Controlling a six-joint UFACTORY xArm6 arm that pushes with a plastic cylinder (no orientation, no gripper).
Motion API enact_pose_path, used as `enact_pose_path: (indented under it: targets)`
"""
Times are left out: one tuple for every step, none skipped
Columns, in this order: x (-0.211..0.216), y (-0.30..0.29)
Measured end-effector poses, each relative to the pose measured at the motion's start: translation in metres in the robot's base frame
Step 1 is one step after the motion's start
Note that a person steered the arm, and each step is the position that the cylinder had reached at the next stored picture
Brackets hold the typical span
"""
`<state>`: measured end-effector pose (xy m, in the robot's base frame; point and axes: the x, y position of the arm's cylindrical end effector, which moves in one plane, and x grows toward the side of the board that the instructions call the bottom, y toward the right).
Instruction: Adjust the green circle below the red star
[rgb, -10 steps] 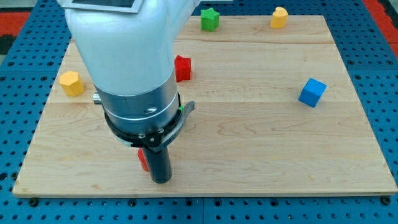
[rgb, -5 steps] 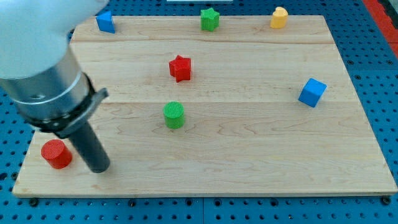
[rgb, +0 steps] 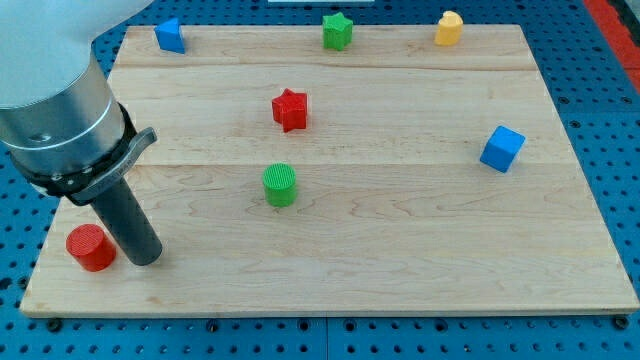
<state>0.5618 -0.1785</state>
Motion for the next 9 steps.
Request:
enact_pose_path:
  targets:
    - [0.0, 0.0]
    - [-0.001, 0.0]
    - [-0.009, 0.0]
    - [-0.025, 0.0]
    - [-0.04, 0.0]
    - [-0.053, 0.015]
    - [-0.058, 0.018]
    - [-0.059, 0.018]
    - [-0.064, 0.018]
